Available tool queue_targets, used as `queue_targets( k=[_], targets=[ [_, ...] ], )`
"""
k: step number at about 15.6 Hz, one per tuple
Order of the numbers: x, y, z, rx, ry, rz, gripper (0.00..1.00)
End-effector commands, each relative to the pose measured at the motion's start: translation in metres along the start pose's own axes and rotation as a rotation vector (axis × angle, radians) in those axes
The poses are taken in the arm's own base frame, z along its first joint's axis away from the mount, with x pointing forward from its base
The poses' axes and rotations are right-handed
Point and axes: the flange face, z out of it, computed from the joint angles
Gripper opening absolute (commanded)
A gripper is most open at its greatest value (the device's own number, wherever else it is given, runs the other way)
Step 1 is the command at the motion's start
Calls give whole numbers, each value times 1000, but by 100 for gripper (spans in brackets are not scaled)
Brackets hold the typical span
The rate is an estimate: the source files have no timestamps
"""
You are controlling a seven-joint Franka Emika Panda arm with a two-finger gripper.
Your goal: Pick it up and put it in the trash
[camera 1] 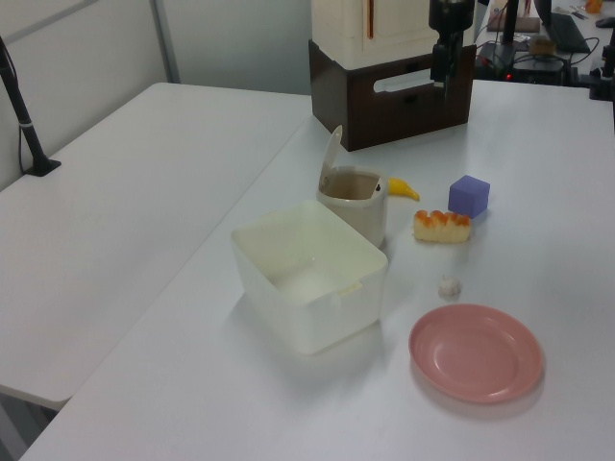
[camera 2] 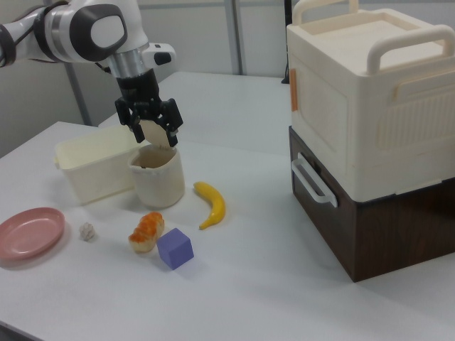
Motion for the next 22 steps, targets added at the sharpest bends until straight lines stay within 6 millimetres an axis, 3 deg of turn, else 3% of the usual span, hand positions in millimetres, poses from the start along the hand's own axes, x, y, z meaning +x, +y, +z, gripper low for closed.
queue_targets(
  k=[1, 17, 22],
  targets=[
    [-6, -2, 2, -2, -16, 21, 100],
    [-6, -1, 2, 1, -15, 13, 100],
    [-6, -20, 8, 28, -24, 0, 100]
  ],
)
